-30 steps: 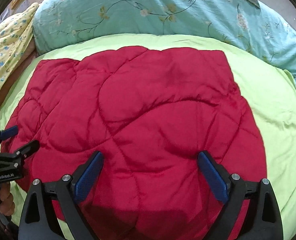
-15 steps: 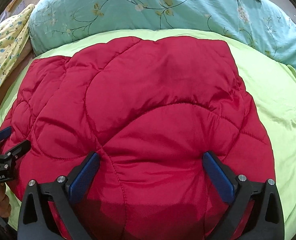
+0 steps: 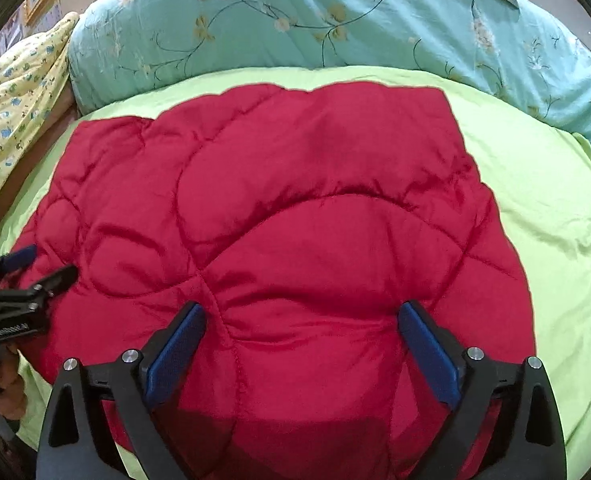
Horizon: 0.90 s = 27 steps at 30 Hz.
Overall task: Fold large clothes
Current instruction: 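Smooth the folded jacket bundle with both open tools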
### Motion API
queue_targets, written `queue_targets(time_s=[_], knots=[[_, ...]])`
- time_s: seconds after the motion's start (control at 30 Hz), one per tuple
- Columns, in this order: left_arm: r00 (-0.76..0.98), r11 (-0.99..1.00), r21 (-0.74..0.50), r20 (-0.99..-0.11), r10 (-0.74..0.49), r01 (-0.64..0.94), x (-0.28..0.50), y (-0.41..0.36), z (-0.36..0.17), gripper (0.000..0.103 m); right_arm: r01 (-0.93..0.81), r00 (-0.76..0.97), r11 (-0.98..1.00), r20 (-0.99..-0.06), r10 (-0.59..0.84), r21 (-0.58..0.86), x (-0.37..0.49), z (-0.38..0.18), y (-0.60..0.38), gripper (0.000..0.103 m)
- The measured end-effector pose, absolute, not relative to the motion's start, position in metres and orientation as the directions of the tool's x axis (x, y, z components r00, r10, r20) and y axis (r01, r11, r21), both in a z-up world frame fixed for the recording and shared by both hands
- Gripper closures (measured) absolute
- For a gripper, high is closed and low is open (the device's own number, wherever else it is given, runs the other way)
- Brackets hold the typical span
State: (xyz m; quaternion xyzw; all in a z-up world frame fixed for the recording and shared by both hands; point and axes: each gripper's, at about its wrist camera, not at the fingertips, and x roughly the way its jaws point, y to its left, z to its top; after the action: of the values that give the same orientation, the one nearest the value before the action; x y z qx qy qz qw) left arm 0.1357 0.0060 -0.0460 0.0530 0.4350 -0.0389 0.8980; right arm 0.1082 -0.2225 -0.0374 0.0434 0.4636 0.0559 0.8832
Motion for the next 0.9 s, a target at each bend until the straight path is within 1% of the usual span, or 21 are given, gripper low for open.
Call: queue_targets(time_s=[0.13,0.33,0.57,0.77,0.9], knots=[[0.616,0.992,0.057,-0.788,-0.024,0.112,0.134,0.007,-0.043,0.0,-0.059,0.561,0.991,-0.817,0.135,0.123,0.111,-0.04,-0.221,0.003],[0.624,0.991,0.0,-0.777,-0.086,0.136,0.103,0.02,-0.027,0.0,-0.064,0.56,0.991,-0.818,0.132,0.117,0.115,-0.039,-0.221,0.003],[0.617,0.99,-0.009,-0.781,-0.097,0.144,0.12,0.021,-0.044,0.0,-0.057,0.56,0.993,-0.82,0.12,0.106,0.113,-0.041,-0.219,0.003],[0.617,0.989,-0.005,-0.782,-0.094,0.145,0.121,0.02,-0.044,0.0,-0.052,0.555,0.993,-0.823,0.118,0.108,0.114,-0.039,-0.218,0.003],[0.607,0.989,-0.017,-0.787,-0.105,0.15,0.114,0.023,-0.036,0.0,-0.035,0.56,0.991,-0.818,0.13,0.133,0.108,-0.027,-0.221,0.004]])
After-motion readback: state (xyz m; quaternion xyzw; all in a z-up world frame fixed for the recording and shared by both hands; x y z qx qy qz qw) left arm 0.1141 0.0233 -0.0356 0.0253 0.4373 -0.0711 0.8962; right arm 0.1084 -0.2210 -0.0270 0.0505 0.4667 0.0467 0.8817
